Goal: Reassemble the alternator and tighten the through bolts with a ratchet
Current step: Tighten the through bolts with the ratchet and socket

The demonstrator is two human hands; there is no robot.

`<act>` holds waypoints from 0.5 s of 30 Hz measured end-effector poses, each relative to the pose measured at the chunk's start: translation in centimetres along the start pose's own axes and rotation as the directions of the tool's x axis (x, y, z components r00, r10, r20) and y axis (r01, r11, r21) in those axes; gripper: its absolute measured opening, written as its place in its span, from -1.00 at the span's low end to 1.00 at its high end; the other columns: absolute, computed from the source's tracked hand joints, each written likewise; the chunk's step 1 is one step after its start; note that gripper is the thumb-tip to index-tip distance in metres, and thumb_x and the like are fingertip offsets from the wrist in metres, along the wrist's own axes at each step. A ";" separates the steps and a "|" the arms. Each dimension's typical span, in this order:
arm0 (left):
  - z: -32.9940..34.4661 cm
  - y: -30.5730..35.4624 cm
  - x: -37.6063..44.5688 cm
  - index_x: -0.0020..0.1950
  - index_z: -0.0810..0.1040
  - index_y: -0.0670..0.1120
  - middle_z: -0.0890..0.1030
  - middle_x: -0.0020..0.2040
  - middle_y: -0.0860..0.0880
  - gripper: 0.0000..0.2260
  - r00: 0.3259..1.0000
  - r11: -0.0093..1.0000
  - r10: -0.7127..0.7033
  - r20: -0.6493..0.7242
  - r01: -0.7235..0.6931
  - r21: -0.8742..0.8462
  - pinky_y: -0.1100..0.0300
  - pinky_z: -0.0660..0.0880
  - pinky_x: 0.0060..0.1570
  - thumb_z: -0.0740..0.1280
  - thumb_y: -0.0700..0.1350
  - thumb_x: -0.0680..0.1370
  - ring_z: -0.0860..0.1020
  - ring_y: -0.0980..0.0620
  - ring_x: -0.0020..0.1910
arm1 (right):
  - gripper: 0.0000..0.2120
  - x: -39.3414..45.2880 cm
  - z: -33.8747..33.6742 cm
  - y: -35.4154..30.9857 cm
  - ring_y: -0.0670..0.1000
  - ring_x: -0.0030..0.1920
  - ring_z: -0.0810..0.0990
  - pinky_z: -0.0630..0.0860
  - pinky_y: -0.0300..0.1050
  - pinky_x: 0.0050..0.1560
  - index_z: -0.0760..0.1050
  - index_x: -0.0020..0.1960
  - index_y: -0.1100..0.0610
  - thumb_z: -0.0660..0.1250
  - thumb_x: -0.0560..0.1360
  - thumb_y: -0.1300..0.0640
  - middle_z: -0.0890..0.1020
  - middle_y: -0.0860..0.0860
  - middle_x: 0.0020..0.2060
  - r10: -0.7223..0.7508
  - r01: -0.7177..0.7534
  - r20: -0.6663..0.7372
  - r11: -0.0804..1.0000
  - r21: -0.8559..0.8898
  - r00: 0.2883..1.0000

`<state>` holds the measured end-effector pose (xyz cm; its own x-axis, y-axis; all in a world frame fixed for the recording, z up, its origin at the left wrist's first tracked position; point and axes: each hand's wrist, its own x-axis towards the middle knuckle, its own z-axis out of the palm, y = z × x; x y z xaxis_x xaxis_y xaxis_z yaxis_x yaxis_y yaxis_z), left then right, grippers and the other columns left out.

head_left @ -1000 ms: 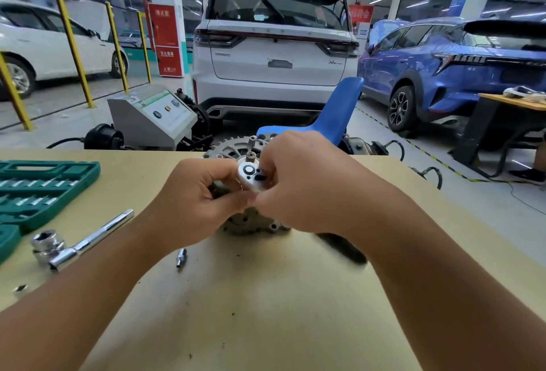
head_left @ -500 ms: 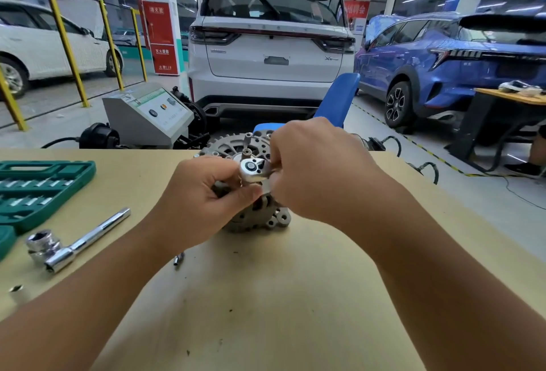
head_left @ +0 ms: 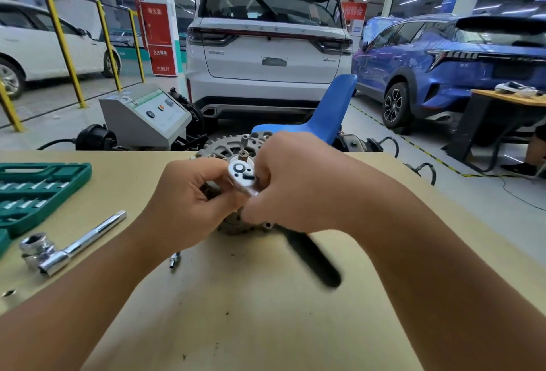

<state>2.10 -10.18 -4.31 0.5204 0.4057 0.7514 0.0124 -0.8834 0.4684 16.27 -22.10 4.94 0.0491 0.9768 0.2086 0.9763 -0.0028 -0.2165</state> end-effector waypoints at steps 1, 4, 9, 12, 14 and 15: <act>-0.2 0.0 0.1 -0.04 0.76 -0.15 0.70 -0.24 0.04 -0.86 1.000 1.000 -0.003 0.013 0.002 0.015 0.32 0.45 -0.26 0.52 -0.09 0.49 0.58 0.10 -0.30 | -0.94 0.0 -0.1 0.3 -0.03 -0.38 0.49 0.38 -0.21 -0.44 0.53 -0.21 0.01 0.41 0.41 0.09 0.52 -0.07 -0.35 0.010 -0.011 -0.031 0.999 -0.035 0.999; -0.4 0.1 0.3 -0.03 0.76 -0.15 0.69 -0.25 0.07 -0.85 0.999 0.998 0.010 0.039 -0.013 0.064 0.46 0.41 -0.24 0.51 -0.09 0.48 0.61 0.15 -0.28 | -0.93 0.1 0.1 0.7 0.03 -0.32 0.46 0.37 -0.11 -0.30 0.52 -0.13 0.02 0.35 0.47 0.18 0.50 -0.02 -0.24 0.022 -0.058 -0.185 0.980 -0.190 0.982; -0.7 0.2 0.0 0.03 0.72 -0.01 0.71 -0.18 0.12 -0.84 0.999 1.000 0.011 0.038 -0.010 -0.021 0.44 0.49 -0.18 0.52 -0.15 0.47 0.64 0.19 -0.25 | -0.82 -0.1 -0.4 0.0 -0.03 -0.50 0.43 0.28 -0.29 -0.61 0.48 -0.32 0.07 0.46 0.35 0.06 0.48 -0.09 -0.48 -0.014 0.015 0.070 1.000 -0.024 0.997; -1.0 0.1 0.3 0.05 0.74 -0.13 0.71 -0.16 0.08 -0.84 0.997 1.000 -0.011 0.081 0.013 -0.028 0.45 0.49 -0.19 0.55 -0.16 0.48 0.65 0.17 -0.25 | -0.89 0.0 -0.5 0.8 0.04 -0.26 0.58 0.55 -0.09 -0.31 0.60 -0.08 0.01 0.38 0.43 0.18 0.59 -0.02 -0.22 0.014 -0.023 -0.068 0.992 -0.125 0.998; -0.8 0.1 0.3 0.04 0.74 -0.13 0.71 -0.17 0.08 -0.84 0.997 1.000 -0.028 0.077 0.029 -0.001 0.46 0.49 -0.19 0.55 -0.18 0.47 0.65 0.18 -0.25 | -0.89 0.0 -0.1 0.9 0.01 -0.32 0.47 0.39 -0.14 -0.36 0.56 -0.07 0.01 0.36 0.45 0.19 0.51 -0.02 -0.23 0.019 -0.049 -0.173 0.984 -0.173 0.985; -0.6 0.3 0.3 0.03 0.74 -0.11 0.70 -0.19 0.09 -0.85 0.998 1.000 -0.029 0.061 0.029 0.003 0.44 0.49 -0.20 0.53 -0.20 0.47 0.64 0.18 -0.26 | -0.95 0.0 -0.1 0.7 -0.01 -0.37 0.43 0.33 -0.18 -0.41 0.54 -0.12 0.02 0.39 0.44 0.14 0.49 -0.03 -0.28 0.012 -0.034 -0.161 0.990 -0.138 0.987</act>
<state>1.73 -10.11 -3.64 0.5706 0.4161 0.7080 0.0298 -0.8720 0.4885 16.93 -22.08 4.88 0.0940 0.9295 0.3566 0.9937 -0.0660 -0.0901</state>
